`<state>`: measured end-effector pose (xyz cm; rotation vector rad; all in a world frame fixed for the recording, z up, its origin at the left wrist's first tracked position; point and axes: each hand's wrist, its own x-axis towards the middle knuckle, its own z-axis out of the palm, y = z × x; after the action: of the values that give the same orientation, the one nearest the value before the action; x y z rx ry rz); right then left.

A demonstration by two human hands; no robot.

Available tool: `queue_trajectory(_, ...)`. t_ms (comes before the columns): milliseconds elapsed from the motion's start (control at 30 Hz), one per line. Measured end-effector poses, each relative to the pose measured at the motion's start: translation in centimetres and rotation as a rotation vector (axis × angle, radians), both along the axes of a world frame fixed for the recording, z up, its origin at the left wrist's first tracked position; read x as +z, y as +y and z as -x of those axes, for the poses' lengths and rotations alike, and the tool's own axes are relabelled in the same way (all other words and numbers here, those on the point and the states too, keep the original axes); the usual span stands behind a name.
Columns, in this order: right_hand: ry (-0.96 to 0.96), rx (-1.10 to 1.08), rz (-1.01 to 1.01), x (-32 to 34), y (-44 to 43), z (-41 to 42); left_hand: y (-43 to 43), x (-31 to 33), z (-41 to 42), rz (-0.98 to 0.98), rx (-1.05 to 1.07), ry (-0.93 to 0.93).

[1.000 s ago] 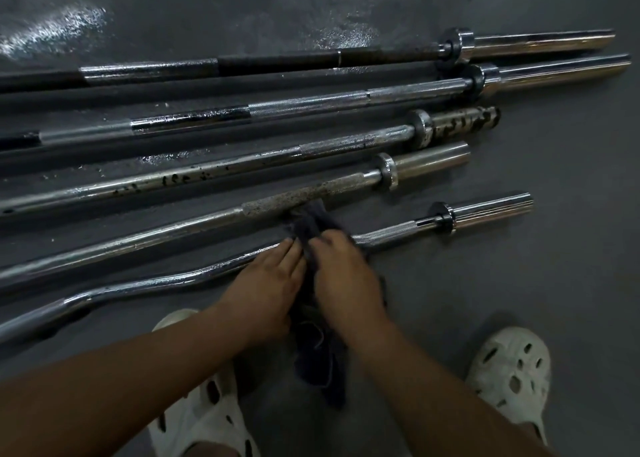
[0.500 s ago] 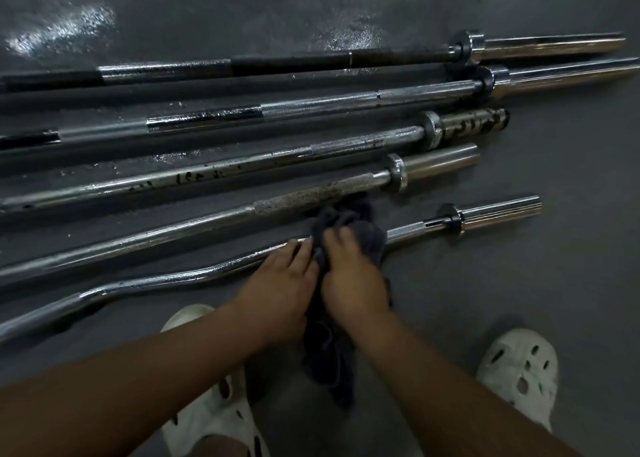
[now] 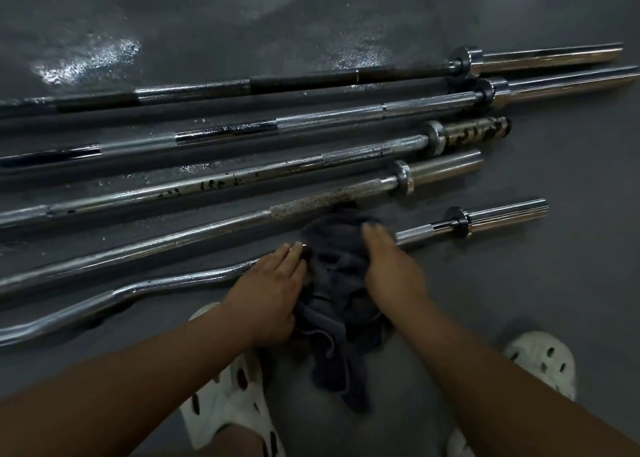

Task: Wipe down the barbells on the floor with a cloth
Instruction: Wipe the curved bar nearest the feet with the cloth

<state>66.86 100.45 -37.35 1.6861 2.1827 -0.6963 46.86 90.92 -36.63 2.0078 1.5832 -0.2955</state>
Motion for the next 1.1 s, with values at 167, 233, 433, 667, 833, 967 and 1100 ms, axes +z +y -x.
queue_trajectory(167, 0.108, 0.188, 0.162, 0.7, -4.2, 5.0, -0.3, -0.3, -0.4, 0.000, 0.002, 0.022)
queue_trajectory(233, 0.126, 0.243, 0.153, 0.7, -3.3, 4.2, -0.2, -0.4, -0.1, 0.004, -0.006, 0.023)
queue_trajectory(433, 0.037, 0.060, 0.110, 0.8, -3.1, 5.1, -0.8, -0.8, -0.1, 0.023, 0.056, 0.103)
queue_trajectory(667, -0.042, -0.058, 0.017, 0.5, -1.4, 2.5, -0.8, -0.3, 0.7, 0.038, 0.013, 0.094)
queue_trajectory(833, 0.151, 0.178, 0.220, 0.3, -5.4, 5.8, -1.0, 0.0, 0.5, 0.032, -0.004, 0.109)
queue_trajectory(967, -0.093, -0.008, 0.065, 0.7, -3.4, 3.9, -0.8, -0.2, 1.4, 0.019, -0.036, 0.072)
queue_trajectory(1100, 0.154, 0.100, 0.181, 1.4, -5.3, 4.9, -1.0, 0.5, 1.9, 0.036, -0.042, 0.056)
